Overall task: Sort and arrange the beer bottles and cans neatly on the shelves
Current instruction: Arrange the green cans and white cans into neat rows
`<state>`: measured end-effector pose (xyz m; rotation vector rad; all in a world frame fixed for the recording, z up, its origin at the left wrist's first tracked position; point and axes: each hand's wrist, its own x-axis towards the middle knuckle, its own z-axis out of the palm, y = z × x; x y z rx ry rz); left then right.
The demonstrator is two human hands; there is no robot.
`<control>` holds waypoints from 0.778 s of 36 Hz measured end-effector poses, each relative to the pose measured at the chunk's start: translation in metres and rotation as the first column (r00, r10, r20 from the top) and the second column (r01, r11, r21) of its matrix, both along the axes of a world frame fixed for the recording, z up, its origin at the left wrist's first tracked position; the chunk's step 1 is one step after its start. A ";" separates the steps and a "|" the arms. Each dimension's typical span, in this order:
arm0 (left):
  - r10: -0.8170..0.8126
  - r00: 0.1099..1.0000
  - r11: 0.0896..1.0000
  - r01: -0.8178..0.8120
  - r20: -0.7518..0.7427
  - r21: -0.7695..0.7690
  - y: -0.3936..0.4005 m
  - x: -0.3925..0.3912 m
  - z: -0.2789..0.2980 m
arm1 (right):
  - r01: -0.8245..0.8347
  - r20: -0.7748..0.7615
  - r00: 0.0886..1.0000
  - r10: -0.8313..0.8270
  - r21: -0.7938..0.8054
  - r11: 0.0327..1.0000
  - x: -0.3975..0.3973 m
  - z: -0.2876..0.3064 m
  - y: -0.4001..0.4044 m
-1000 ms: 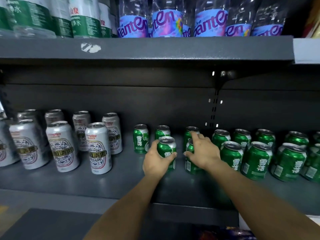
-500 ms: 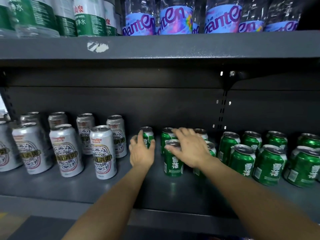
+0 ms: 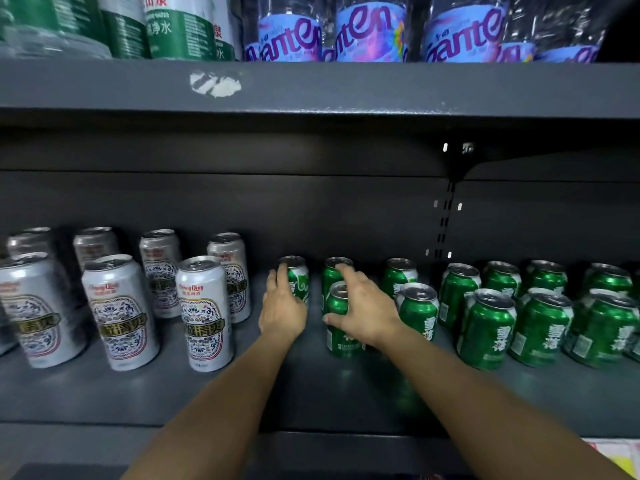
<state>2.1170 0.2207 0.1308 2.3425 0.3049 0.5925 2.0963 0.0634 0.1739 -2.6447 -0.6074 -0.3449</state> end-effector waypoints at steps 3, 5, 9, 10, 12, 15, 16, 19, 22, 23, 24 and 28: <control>0.021 0.999 0.999 -0.021 0.026 -0.025 0.000 -0.006 0.001 | 0.019 -0.051 0.999 -0.015 0.075 0.997 0.001 -0.001 -0.002; 0.063 0.993 0.997 -0.059 0.101 -0.045 -0.002 -0.012 0.001 | 0.027 -0.109 0.994 -0.012 0.133 0.991 0.001 -0.003 -0.005; 0.091 0.977 0.996 -0.086 0.195 -0.035 -0.005 -0.019 -0.001 | 0.012 -0.193 0.981 0.021 0.167 0.986 0.002 -0.002 -0.008; 0.085 0.979 0.996 -0.079 0.186 -0.039 -0.005 -0.019 0.000 | 0.011 -0.204 0.979 0.021 0.155 0.988 0.002 -0.002 -0.008; 0.065 0.988 0.997 -0.057 0.142 -0.059 -0.004 -0.018 0.001 | 0.013 -0.213 0.977 0.016 0.132 0.991 0.002 -0.001 -0.009; 0.020 0.998 0.995 -0.014 0.063 -0.098 0.000 -0.014 -0.001 | 0.014 -0.218 0.976 0.015 0.132 0.991 0.002 -0.002 -0.011; 0.009 0.999 0.994 -0.004 0.042 -0.107 0.002 -0.013 -0.003 | 0.016 -0.222 0.975 0.015 0.137 0.990 0.002 -0.002 -0.012; -0.030 0.999 0.991 0.028 -0.012 -0.130 0.003 -0.015 -0.010 | 0.024 -0.230 0.973 0.010 0.144 0.989 0.002 -0.004 -0.012; -0.062 0.997 0.987 0.057 -0.034 -0.150 0.000 -0.020 -0.015 | 0.031 -0.231 0.973 0.002 0.143 0.989 0.002 -0.004 -0.011; -0.070 0.997 0.986 0.064 -0.037 -0.154 -0.001 -0.021 -0.016 | 0.035 -0.232 0.973 0.000 0.146 0.989 0.003 -0.004 -0.010; -0.078 0.996 0.986 0.070 -0.044 -0.154 -0.001 -0.022 -0.017 | 0.038 -0.235 0.972 -0.002 0.148 0.988 0.002 -0.003 -0.010; -0.083 0.994 0.989 0.073 -0.072 -0.125 0.003 -0.023 -0.020 | 0.054 -0.243 0.970 -0.015 0.152 0.987 0.002 -0.003 -0.010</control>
